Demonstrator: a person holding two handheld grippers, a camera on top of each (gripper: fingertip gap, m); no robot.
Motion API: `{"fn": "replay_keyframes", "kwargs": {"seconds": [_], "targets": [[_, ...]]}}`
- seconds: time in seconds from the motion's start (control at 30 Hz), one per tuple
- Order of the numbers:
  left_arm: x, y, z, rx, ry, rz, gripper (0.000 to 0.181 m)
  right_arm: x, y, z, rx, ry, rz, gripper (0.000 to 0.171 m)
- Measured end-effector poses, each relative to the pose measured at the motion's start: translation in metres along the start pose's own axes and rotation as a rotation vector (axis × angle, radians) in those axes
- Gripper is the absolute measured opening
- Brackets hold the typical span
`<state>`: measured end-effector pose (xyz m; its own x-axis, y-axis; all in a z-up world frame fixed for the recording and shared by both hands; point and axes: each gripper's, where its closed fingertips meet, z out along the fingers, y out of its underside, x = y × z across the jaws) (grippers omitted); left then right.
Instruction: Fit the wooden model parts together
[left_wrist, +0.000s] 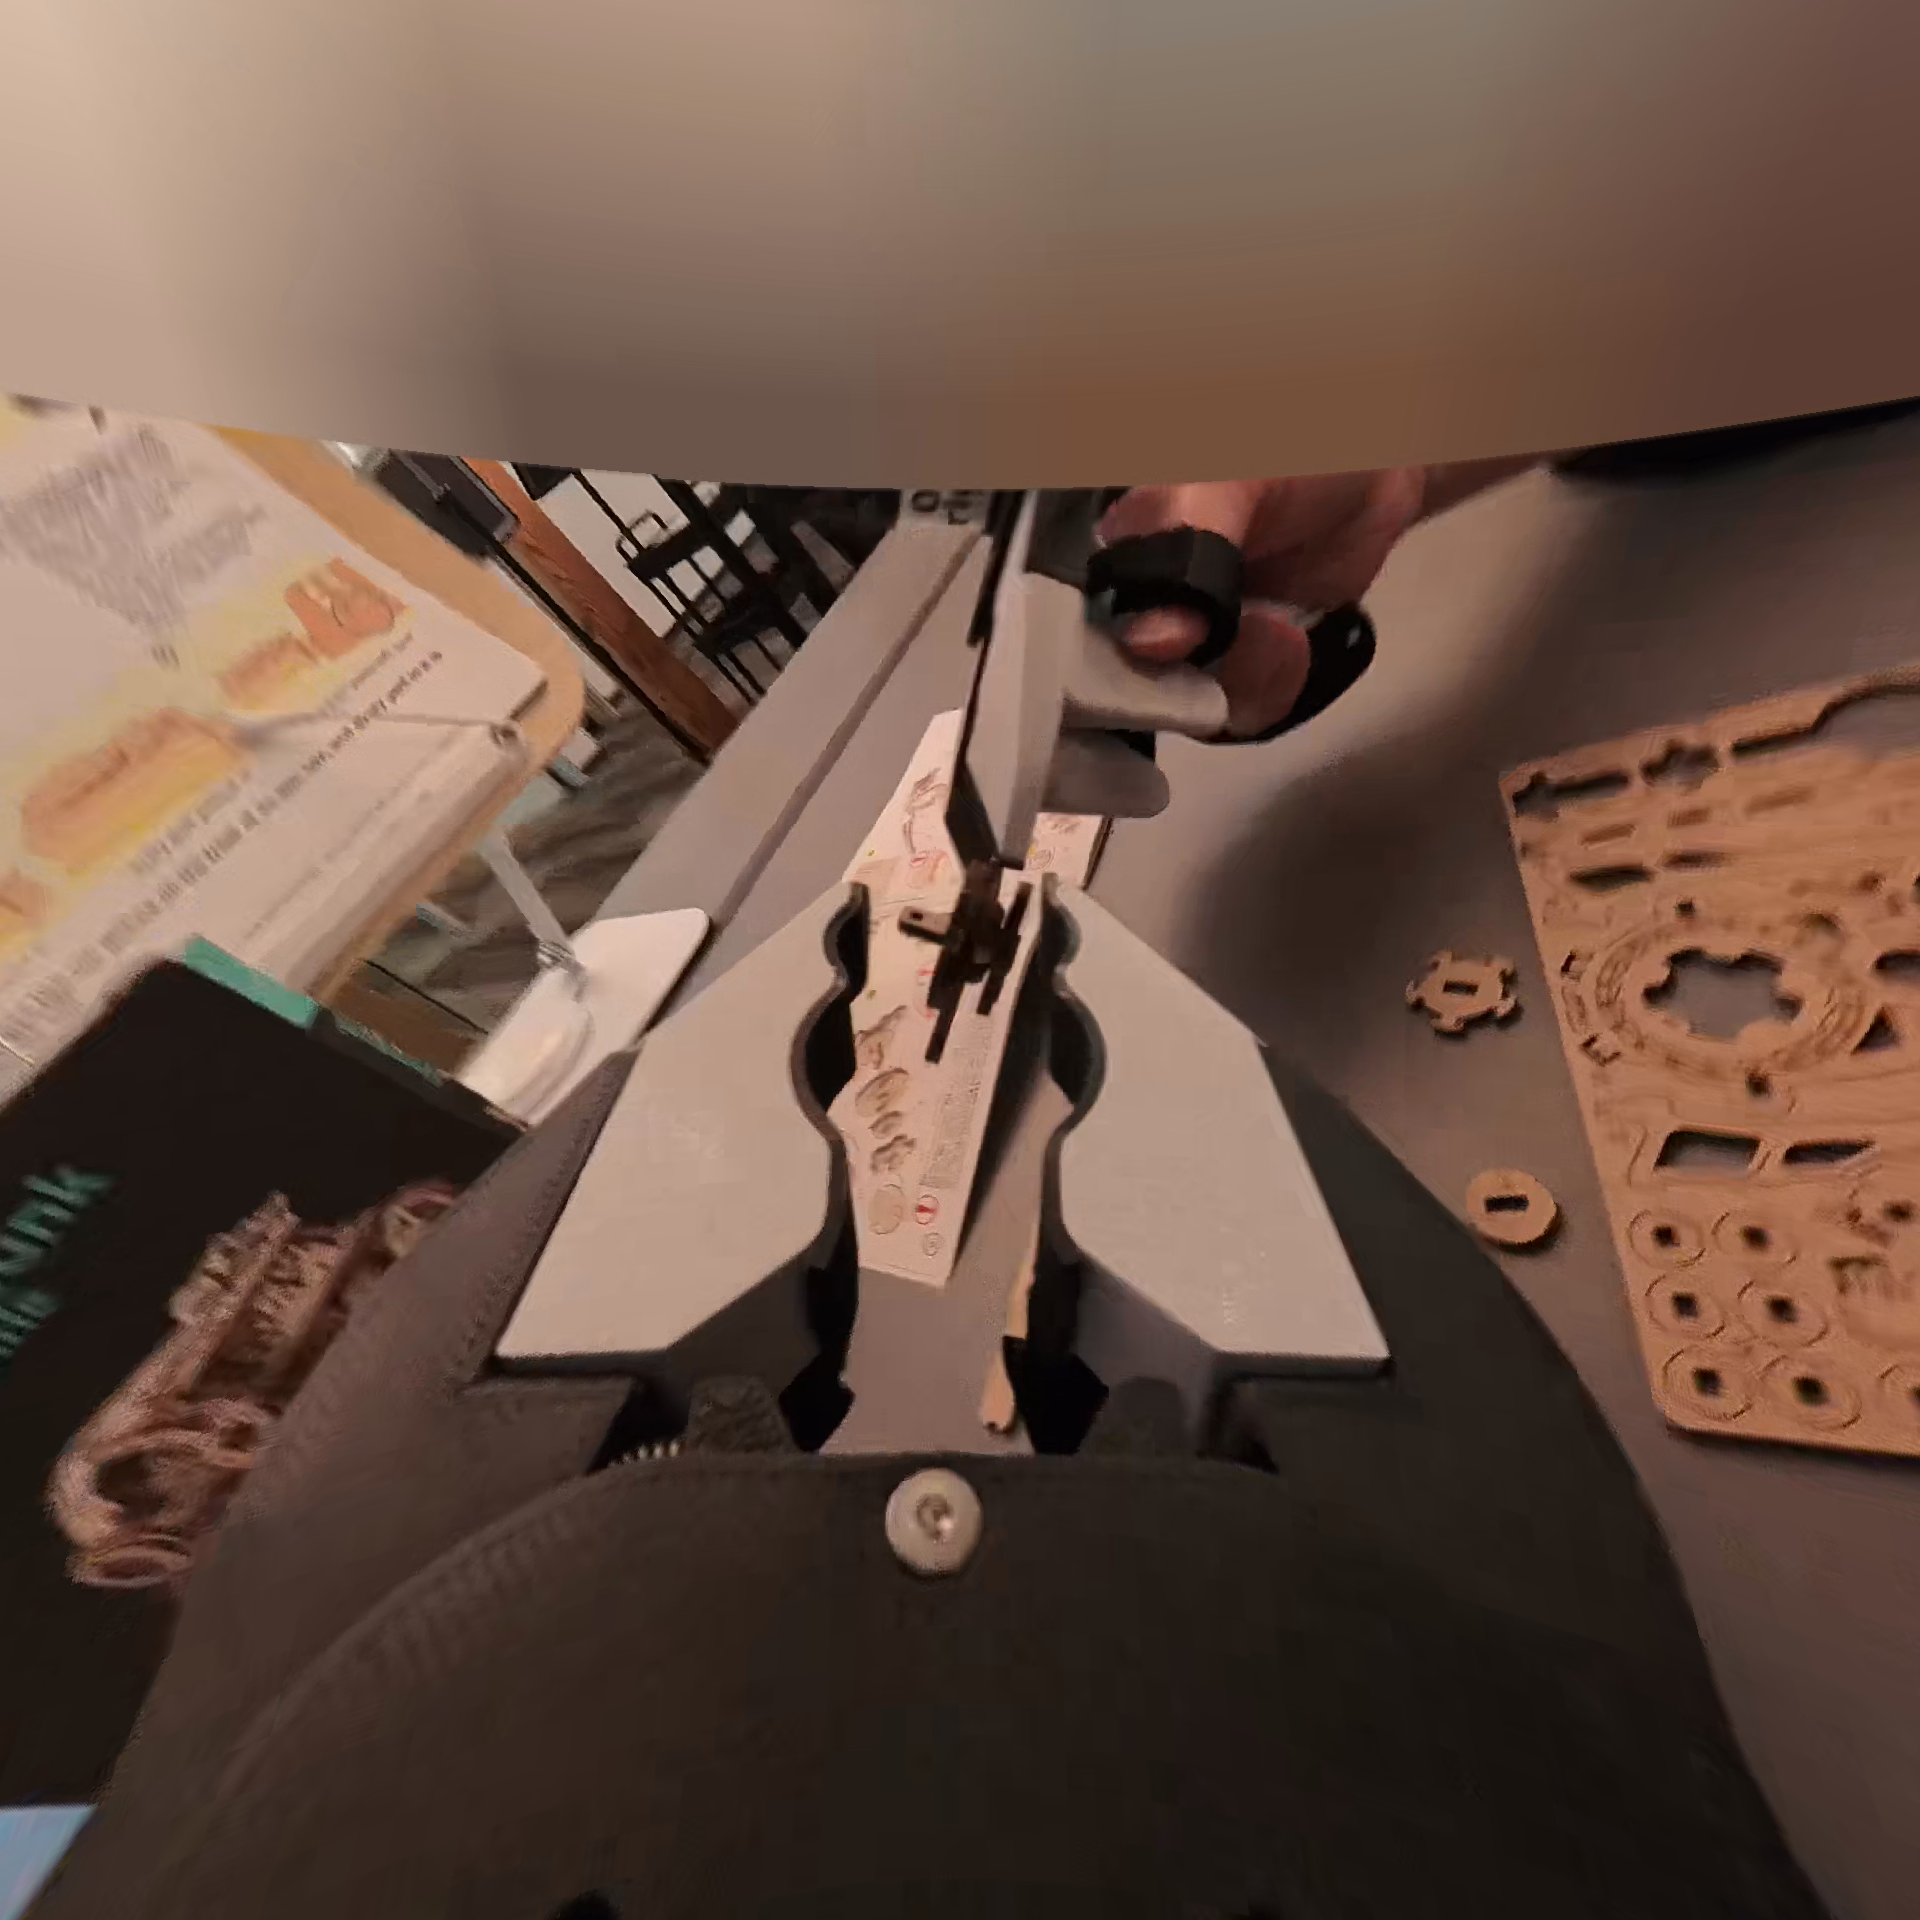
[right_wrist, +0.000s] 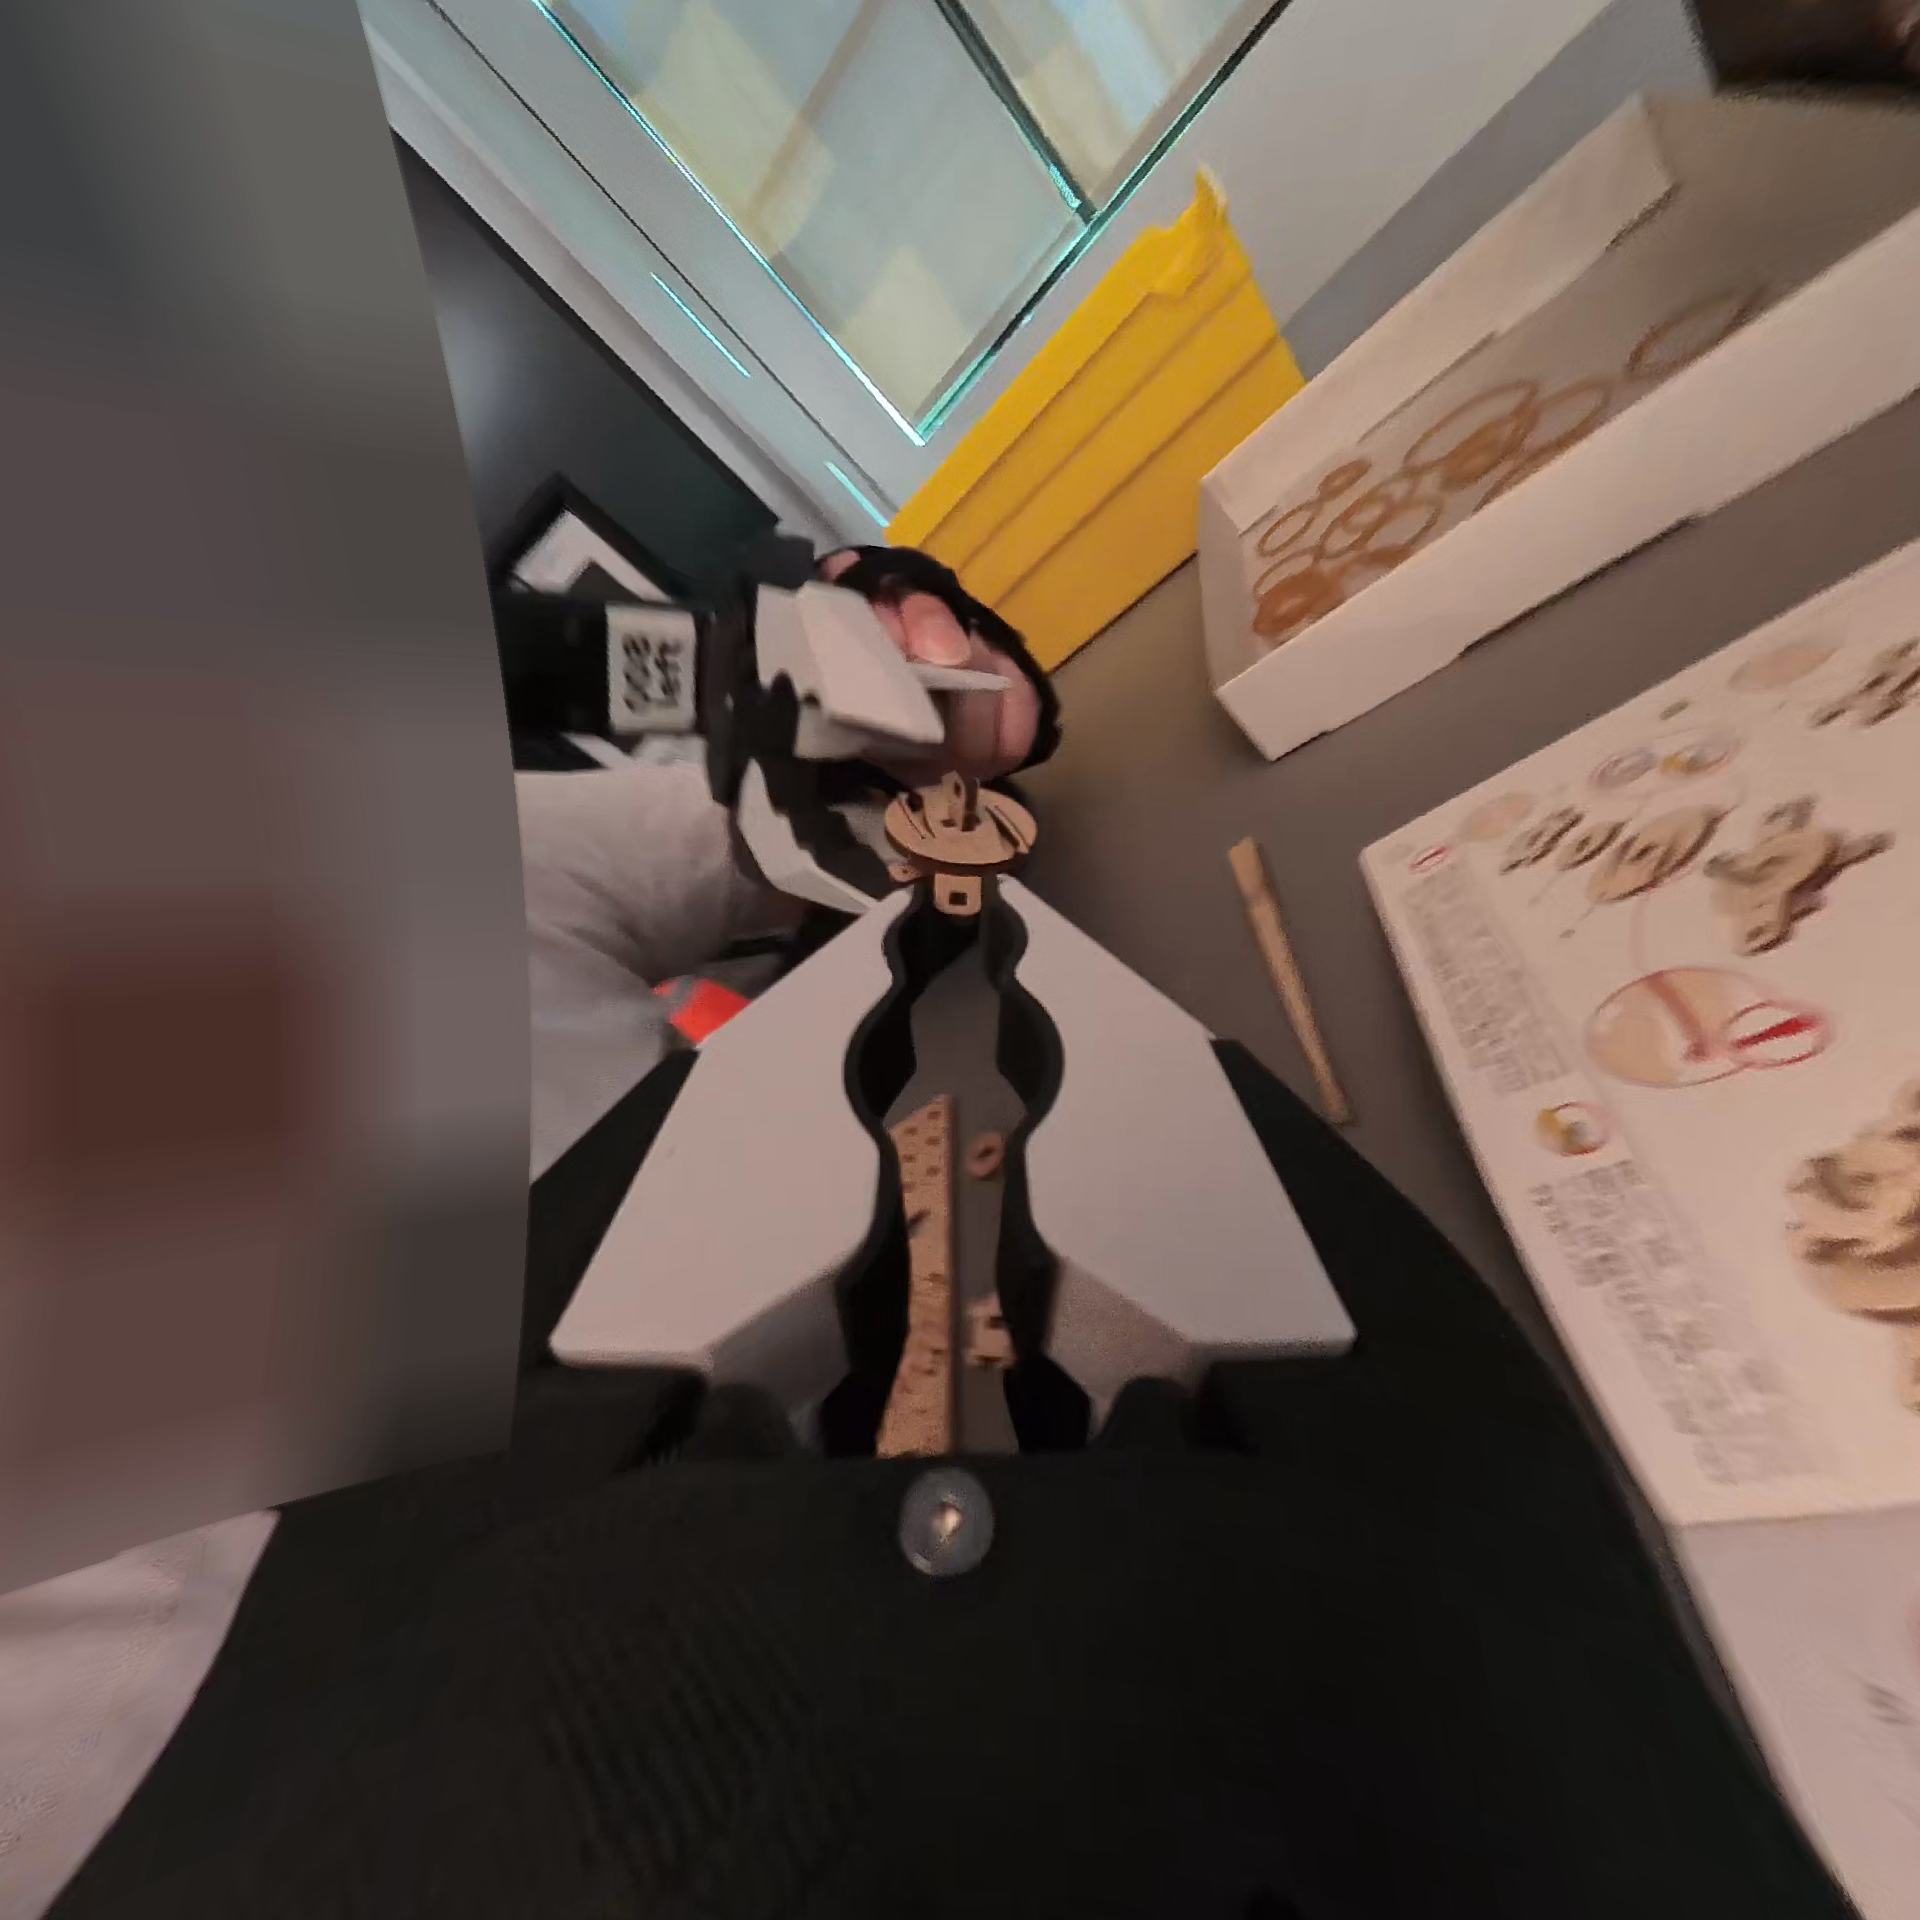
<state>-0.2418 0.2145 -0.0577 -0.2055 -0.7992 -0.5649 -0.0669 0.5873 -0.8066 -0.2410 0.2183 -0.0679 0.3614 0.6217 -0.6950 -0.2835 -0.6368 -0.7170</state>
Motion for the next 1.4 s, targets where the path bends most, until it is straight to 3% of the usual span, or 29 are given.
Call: {"fn": "replay_keyframes", "kwargs": {"seconds": [0.03,0.2,0.23,0.37,0.43,0.57,0.7,1.13,1.4], "targets": [[-0.005,0.0,-0.001,0.008,0.013,-0.088,0.04,0.002,-0.003,-0.003,0.006,0.035,-0.084,0.009],[-0.017,0.001,0.0,0.057,0.145,-0.521,0.07,-0.008,-0.012,-0.007,0.001,0.219,-0.668,0.009],[-0.016,0.0,-0.001,0.065,0.163,-0.541,0.075,-0.01,-0.011,-0.005,-0.005,0.246,-0.756,0.009],[-0.014,-0.007,-0.003,0.081,0.091,-0.372,0.055,-0.017,-0.011,-0.001,-0.004,0.324,-0.962,0.009],[-0.007,-0.005,-0.001,0.051,0.077,-0.291,0.054,-0.018,-0.014,-0.002,0.008,0.349,-0.981,0.009],[-0.007,-0.007,-0.003,0.058,0.037,-0.218,0.03,-0.018,-0.012,0.0,-0.003,0.35,-0.999,0.009],[-0.005,-0.002,0.0,0.029,0.041,-0.207,0.038,-0.02,-0.008,0.004,-0.014,0.345,-1.012,0.009],[0.004,-0.008,-0.002,0.055,0.08,-0.169,0.032,-0.023,-0.002,0.006,-0.037,0.314,-1.06,0.009],[0.023,-0.012,-0.003,0.072,0.205,-0.159,0.031,-0.032,0.016,0.003,-0.114,0.094,-0.987,0.011]]}}
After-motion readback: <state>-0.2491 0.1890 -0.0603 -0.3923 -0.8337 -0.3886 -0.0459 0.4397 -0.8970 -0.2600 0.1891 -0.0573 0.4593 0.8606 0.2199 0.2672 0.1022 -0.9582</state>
